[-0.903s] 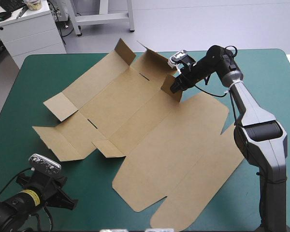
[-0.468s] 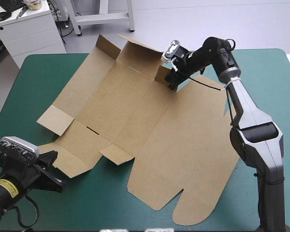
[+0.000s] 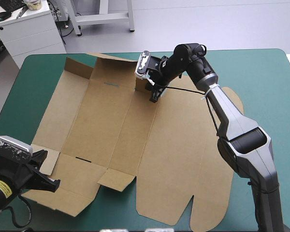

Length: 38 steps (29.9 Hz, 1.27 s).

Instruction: Fold the box

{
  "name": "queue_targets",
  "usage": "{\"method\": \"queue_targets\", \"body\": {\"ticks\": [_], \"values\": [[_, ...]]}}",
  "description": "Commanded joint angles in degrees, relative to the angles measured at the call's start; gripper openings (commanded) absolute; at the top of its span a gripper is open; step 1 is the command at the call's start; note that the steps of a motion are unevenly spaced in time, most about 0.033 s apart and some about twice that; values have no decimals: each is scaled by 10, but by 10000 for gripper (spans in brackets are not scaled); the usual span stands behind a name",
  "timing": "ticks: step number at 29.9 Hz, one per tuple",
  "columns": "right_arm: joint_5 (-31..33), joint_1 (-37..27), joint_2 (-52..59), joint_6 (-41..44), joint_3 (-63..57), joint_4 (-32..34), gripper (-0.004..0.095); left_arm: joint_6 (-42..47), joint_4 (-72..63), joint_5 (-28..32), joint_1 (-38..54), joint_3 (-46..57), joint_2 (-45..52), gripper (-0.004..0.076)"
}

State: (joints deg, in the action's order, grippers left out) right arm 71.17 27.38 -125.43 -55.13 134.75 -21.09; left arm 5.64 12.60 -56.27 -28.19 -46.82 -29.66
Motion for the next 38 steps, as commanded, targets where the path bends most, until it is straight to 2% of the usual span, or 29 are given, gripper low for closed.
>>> {"method": "queue_targets", "body": {"ticks": [1,7,16,21,27,30,36,38], "values": [[8,22,60,-42,-23,-13,-21,1,15,31,2,-19,-2,-10],[8,33,93,-100,-114,19,-21,1,15,31,2,-19,-2,-10],[7,32,96,-178,-161,44,-20,1,-2,17,2,-19,-2,-10],[-26,23,93,-146,-161,49,-20,1,-7,-2,2,-19,-2,-10],[-29,3,93,-147,-162,40,8,1,-10,-17,2,-19,-2,-10],[-36,-6,93,-147,-162,39,125,1,-14,-17,2,-19,-2,-10],[-50,-16,93,-112,-162,39,616,1,-15,-14,2,-19,-2,-10],[-50,-18,93,-100,-162,38,668,1,-15,-12,2,-19,-2,-10]]}}
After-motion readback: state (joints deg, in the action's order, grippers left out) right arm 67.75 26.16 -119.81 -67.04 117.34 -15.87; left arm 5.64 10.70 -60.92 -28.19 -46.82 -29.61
